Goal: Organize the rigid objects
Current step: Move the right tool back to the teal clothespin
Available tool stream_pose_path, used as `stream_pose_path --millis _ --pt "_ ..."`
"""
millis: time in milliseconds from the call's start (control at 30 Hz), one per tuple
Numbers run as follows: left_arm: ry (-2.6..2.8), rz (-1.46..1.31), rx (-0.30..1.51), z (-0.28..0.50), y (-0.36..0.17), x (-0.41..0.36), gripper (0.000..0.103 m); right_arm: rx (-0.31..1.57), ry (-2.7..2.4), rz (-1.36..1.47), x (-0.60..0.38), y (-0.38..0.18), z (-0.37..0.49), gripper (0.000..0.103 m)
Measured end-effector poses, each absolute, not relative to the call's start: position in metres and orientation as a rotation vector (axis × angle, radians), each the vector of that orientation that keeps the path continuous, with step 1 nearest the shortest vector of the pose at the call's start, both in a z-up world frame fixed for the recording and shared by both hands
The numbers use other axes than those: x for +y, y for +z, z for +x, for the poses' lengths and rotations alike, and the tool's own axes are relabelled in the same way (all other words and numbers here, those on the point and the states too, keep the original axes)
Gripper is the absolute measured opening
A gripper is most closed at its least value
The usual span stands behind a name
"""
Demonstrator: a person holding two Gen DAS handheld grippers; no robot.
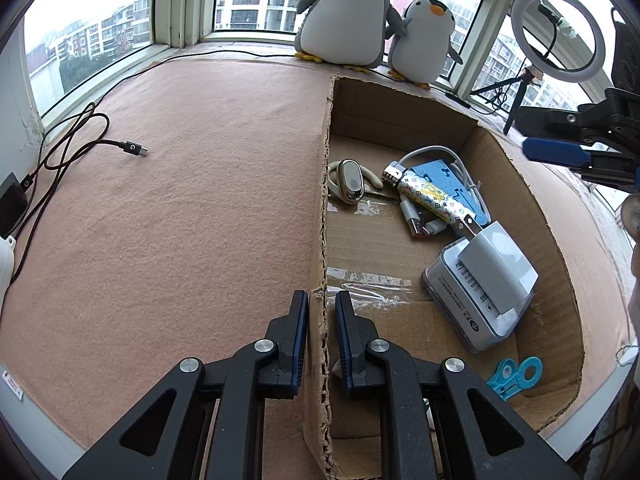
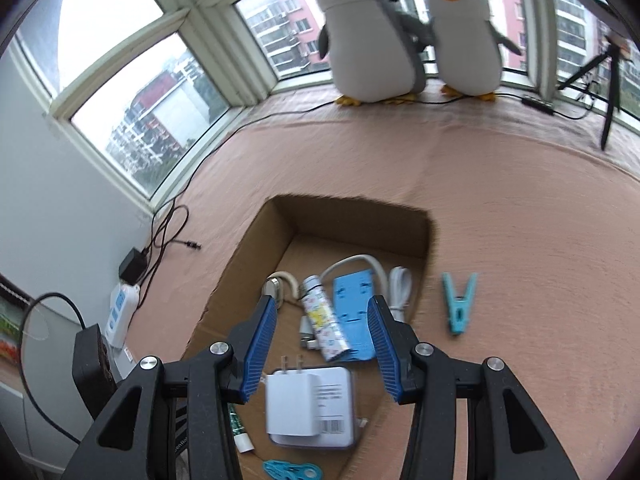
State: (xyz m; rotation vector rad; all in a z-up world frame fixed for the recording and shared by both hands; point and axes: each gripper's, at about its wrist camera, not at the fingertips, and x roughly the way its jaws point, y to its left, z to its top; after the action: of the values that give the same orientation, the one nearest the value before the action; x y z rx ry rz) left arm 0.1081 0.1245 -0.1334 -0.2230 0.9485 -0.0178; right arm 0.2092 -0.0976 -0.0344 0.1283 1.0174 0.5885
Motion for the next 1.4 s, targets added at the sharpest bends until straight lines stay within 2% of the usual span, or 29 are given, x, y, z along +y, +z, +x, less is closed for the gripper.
stream_pose_path --millis 267,533,733,867,1400 --pt "-0.017 -0.220 0.950 0.108 -0.133 0.124 0.015 0.995 0.507 0.166 -0.144 -0.034 0.219 0.043" --pt "-0.017 -0.217 0.952 0.109 -0.133 0.124 0.015 1.030 0.438 0.073 -0.171 -0.058 0.225 0.043" --pt "-0.013 -0.207 0.955 0.111 -0.134 0.124 0.015 1.038 0.469 -0.057 -0.163 -0.083 0.219 0.042" --pt "-0.010 -0.207 0.956 0.111 -0.134 0.123 0.015 1.041 0.473 -0.161 -0.148 -0.104 0.215 0.035" --pt "-0.014 -0.210 0.956 0.111 -0.134 0.123 0.015 1.008 0.437 -0.225 -0.132 -0.123 0.234 0.031"
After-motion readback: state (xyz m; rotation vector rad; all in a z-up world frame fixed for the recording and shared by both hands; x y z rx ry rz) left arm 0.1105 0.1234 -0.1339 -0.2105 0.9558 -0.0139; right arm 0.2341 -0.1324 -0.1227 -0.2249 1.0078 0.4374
